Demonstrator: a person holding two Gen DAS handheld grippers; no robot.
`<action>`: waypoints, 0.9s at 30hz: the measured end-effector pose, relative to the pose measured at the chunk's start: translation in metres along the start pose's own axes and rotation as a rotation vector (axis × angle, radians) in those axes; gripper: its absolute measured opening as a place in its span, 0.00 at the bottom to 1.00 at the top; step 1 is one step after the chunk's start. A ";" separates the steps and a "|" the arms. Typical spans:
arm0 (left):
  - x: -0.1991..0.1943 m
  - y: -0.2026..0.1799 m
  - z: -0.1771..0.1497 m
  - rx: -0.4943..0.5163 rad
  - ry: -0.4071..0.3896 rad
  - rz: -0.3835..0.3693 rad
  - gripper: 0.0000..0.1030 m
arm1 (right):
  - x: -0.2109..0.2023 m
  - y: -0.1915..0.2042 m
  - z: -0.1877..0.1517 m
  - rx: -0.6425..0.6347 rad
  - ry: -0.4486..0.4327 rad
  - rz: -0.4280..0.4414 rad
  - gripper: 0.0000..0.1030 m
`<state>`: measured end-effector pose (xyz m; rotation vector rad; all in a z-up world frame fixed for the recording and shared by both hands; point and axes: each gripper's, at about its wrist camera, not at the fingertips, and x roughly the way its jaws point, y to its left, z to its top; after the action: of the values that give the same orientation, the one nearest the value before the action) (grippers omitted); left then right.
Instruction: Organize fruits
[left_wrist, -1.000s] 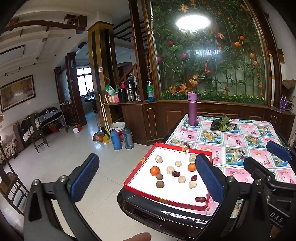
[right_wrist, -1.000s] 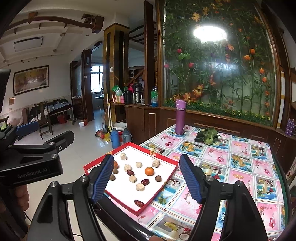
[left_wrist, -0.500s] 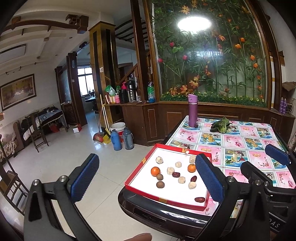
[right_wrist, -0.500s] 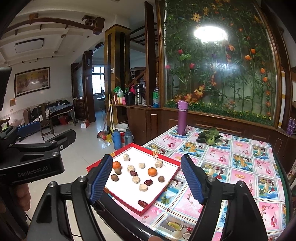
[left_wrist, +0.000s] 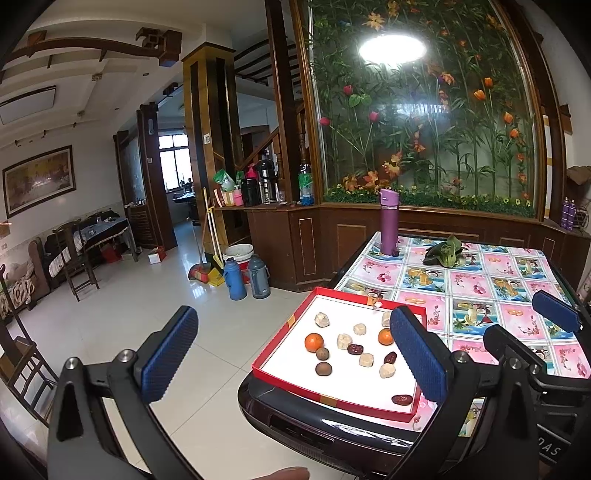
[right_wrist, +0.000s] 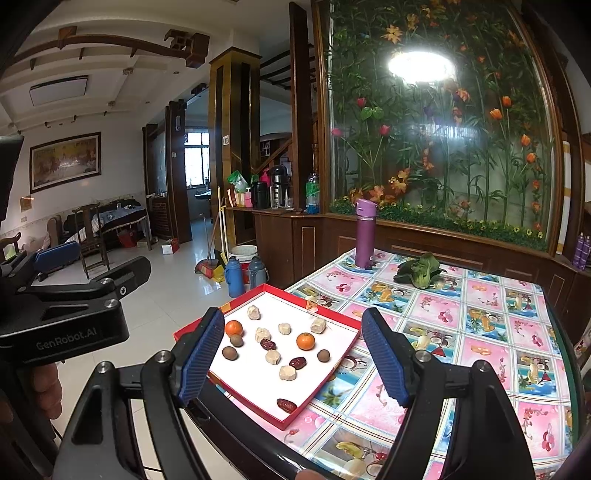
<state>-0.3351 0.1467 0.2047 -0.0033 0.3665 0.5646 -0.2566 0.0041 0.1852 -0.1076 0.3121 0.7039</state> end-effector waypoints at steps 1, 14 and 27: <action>0.000 0.000 0.000 0.001 -0.001 0.002 1.00 | 0.001 -0.001 0.000 0.000 0.000 0.000 0.74; 0.000 0.001 -0.001 0.001 0.007 -0.007 1.00 | 0.001 0.002 -0.001 -0.001 0.002 0.004 0.75; 0.003 0.004 -0.013 -0.012 0.021 -0.007 1.00 | 0.002 0.004 -0.001 -0.006 0.007 0.002 0.75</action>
<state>-0.3391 0.1505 0.1921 -0.0217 0.3830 0.5606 -0.2581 0.0078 0.1833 -0.1151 0.3168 0.7068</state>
